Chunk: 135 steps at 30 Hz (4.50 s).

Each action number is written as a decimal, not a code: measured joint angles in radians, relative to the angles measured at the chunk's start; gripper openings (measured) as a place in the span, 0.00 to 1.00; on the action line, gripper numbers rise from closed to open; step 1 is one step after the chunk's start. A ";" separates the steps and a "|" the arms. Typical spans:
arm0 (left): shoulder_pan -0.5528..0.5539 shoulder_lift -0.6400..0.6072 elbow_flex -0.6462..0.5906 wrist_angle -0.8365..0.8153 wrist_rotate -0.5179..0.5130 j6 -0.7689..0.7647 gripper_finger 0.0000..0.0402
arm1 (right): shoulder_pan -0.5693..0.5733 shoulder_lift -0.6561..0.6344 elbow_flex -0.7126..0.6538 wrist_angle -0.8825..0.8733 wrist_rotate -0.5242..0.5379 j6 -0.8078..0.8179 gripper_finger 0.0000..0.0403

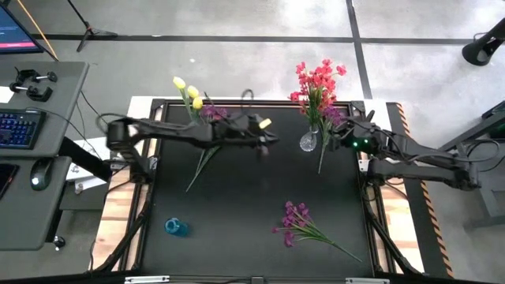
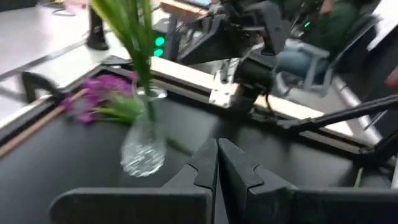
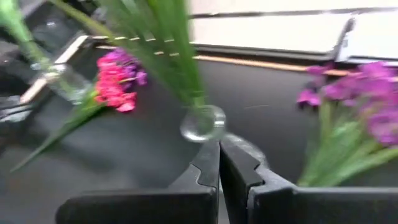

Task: Sort flowers into vase by color
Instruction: Adjust the red flowers in the right transparent vase

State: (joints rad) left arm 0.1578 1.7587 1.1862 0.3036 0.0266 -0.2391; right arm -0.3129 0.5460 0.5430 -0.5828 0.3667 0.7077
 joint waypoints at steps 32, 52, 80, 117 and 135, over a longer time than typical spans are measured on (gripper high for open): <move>0.161 0.318 0.090 0.322 0.060 -0.135 0.00 | -0.115 0.061 0.066 0.077 -0.219 -0.375 0.14; 0.189 0.318 0.090 0.322 0.194 -0.180 0.00 | -0.382 0.194 0.064 0.255 -0.492 -0.560 0.68; 0.191 0.318 0.090 0.314 0.232 -0.205 0.00 | -0.442 0.285 0.064 0.502 -0.632 -0.603 0.10; 0.215 0.318 0.090 0.324 0.228 -0.231 0.00 | -0.385 0.291 0.271 0.088 -0.606 -0.744 0.61; 0.216 0.318 0.090 0.323 0.229 -0.229 0.00 | -0.385 0.272 0.271 0.138 -0.535 -0.750 0.26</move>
State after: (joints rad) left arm 0.3737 2.0766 1.2766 0.6270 0.2553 -0.4680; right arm -0.6975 0.8179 0.8143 -0.4450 -0.1682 -0.0425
